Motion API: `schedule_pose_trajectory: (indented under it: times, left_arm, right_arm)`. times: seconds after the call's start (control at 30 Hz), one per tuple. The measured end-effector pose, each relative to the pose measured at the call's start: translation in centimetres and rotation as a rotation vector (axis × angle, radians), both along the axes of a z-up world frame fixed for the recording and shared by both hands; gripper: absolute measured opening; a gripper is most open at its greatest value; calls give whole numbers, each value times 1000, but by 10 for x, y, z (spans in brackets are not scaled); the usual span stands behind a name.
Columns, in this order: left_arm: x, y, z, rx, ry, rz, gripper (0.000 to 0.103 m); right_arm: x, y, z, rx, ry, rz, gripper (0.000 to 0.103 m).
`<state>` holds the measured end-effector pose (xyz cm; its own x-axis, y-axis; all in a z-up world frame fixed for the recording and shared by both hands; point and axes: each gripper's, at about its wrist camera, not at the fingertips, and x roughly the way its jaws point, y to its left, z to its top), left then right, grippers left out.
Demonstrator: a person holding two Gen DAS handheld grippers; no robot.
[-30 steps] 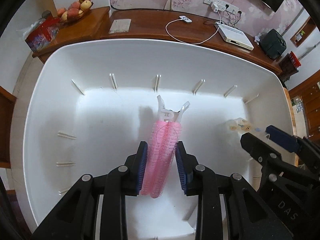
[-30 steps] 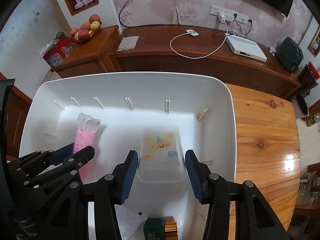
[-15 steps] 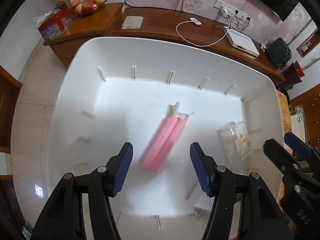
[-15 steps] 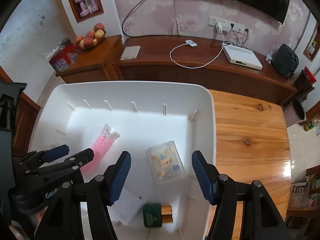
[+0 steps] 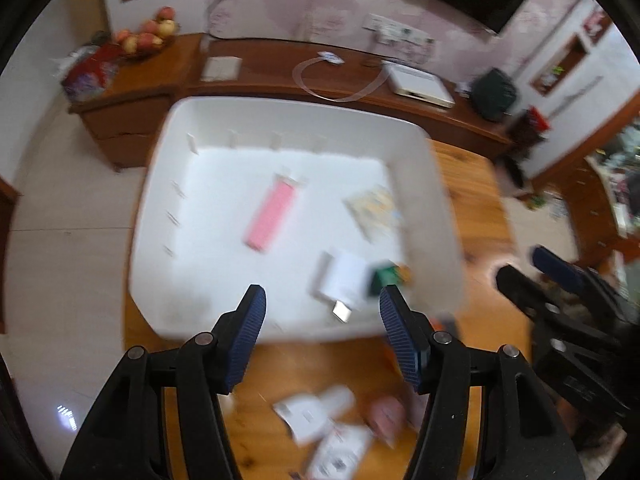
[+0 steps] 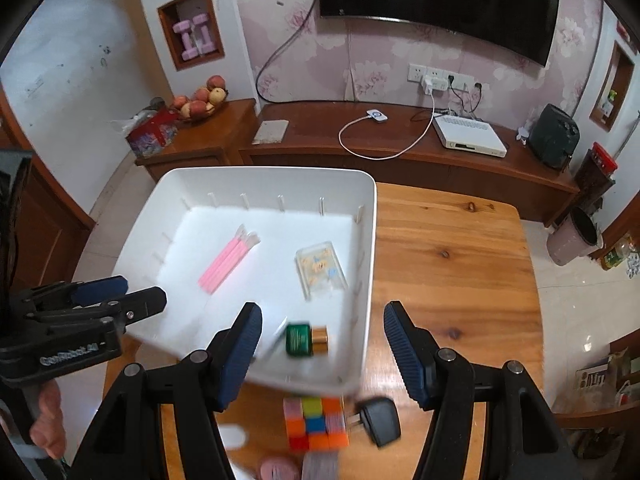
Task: Organize rigid objects
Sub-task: 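Withdraw both grippers from the bin back over the table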
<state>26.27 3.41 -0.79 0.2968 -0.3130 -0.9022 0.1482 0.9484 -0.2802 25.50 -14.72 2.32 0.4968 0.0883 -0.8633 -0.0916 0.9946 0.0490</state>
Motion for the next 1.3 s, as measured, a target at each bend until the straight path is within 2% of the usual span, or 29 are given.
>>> schedule_pose_trajectory:
  times: [0.17,0.4,0.6,0.87,1.07,1.17,1.3]
  left_arm:
    - [-47,-1,26,-130,-20,-78,63]
    - [-102,-2,49,-305,-22,-155,64]
    - [-140,-3,62,-378,-63,-207,64]
    - [-178,-7,67,-490,-86,-300,64]
    - [-194,-14,73,-477,-117,-325,64]
    - [-197,-17,69,-424,-136,-297,64]
    - [-197,-18,59,-392,-139,-258,63]
  right_arm:
    - [-54,-4,19,-10,-53,33,64]
    - [-128,-9,32,-36,-117,86,69]
    - [-172,-19,37,-15,-150,106,69]
    - [-204,-28,38,18,-186,105,70]
    - [-216,-31,29,41,-184,109,73]
    - [-215,-32,24,41,-183,106,73]
    - [-215,-32,17,46,-173,108,73]
